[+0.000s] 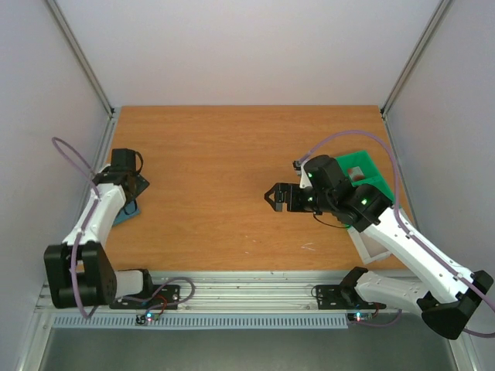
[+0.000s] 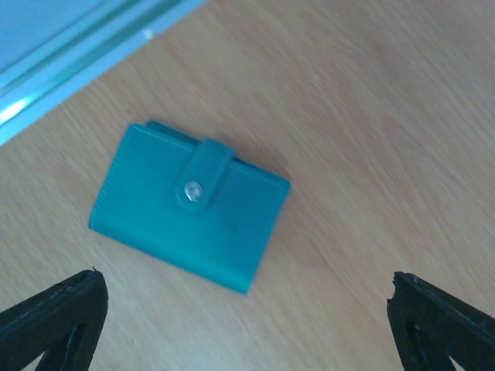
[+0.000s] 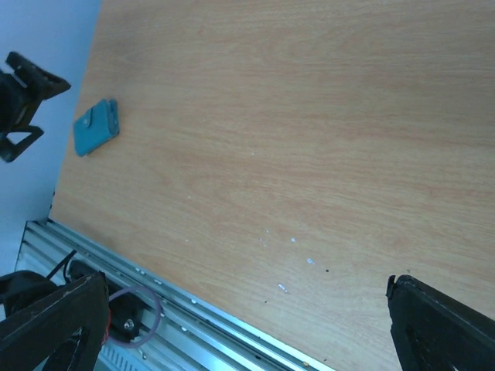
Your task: Take the credit cards out of the card holder
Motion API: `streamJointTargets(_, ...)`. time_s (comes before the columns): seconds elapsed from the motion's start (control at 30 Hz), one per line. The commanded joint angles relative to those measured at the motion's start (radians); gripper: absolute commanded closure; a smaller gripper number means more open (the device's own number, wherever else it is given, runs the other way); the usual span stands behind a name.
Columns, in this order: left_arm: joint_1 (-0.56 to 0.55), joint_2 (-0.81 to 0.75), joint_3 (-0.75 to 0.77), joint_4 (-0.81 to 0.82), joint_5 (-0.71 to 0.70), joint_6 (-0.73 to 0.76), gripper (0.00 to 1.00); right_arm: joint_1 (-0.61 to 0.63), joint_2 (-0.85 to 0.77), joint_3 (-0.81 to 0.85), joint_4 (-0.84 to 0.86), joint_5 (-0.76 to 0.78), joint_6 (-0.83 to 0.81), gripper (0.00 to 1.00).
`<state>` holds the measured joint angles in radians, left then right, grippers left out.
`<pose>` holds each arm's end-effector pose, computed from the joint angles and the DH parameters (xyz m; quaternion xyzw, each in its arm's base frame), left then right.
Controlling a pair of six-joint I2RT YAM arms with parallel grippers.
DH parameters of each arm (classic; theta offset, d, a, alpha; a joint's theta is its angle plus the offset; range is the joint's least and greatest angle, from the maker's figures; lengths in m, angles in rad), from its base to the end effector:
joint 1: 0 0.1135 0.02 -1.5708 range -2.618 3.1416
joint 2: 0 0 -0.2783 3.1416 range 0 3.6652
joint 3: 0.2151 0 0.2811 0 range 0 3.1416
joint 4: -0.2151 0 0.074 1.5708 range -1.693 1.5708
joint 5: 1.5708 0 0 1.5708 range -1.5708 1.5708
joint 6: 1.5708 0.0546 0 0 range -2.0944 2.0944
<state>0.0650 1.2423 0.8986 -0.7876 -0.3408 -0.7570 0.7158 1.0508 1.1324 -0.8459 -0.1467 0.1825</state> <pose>0.2606 0.0353 0.2273 -0.4182 0.8670 0.0828 0.2582 0.1781 0.1654 0.3486 -0.2694 0.8773 0.2306 0.3233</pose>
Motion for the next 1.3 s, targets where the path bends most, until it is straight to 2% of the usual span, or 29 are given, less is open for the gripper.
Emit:
streamJointTargets(0.0, 0.091, 0.098, 0.049, 0.105, -0.066, -0.050, 0.01, -0.006, -0.042, 0.046, -0.037, -0.037, -0.056, 0.02)
streamJointTargets(0.13, 0.168, 0.165, 0.051, 0.146, -0.046, -0.061, 0.01, -0.007, -0.071, 0.047, -0.045, -0.028, -0.063, 0.02)
streamJointTargets(0.33, 0.218, 0.265, 0.098, 0.158, -0.030, -0.035, 0.01, -0.006, -0.076, 0.041, -0.045, -0.027, -0.051, 0.02)
streamJointTargets(0.6, 0.219, 0.369, 0.129, 0.156, 0.040, -0.005, 0.02, -0.006, -0.064, 0.026, -0.018, -0.046, -0.017, 0.02)
streamJointTargets(0.8, 0.219, 0.414, 0.115, 0.174, 0.135, -0.011, 0.01, -0.007, -0.043, 0.049, -0.064, -0.019, -0.011, 0.01)
streamJointTargets(1.13, 0.208, 0.482, 0.118, 0.160, 0.192, 0.007, 0.01, -0.007, -0.058, 0.030, -0.070, 0.003, -0.016, 0.01)
streamJointTargets(1.27, 0.171, 0.487, 0.109, 0.180, 0.210, 0.009, 0.01, -0.007, -0.050, 0.039, -0.095, 0.039, -0.028, 0.02)
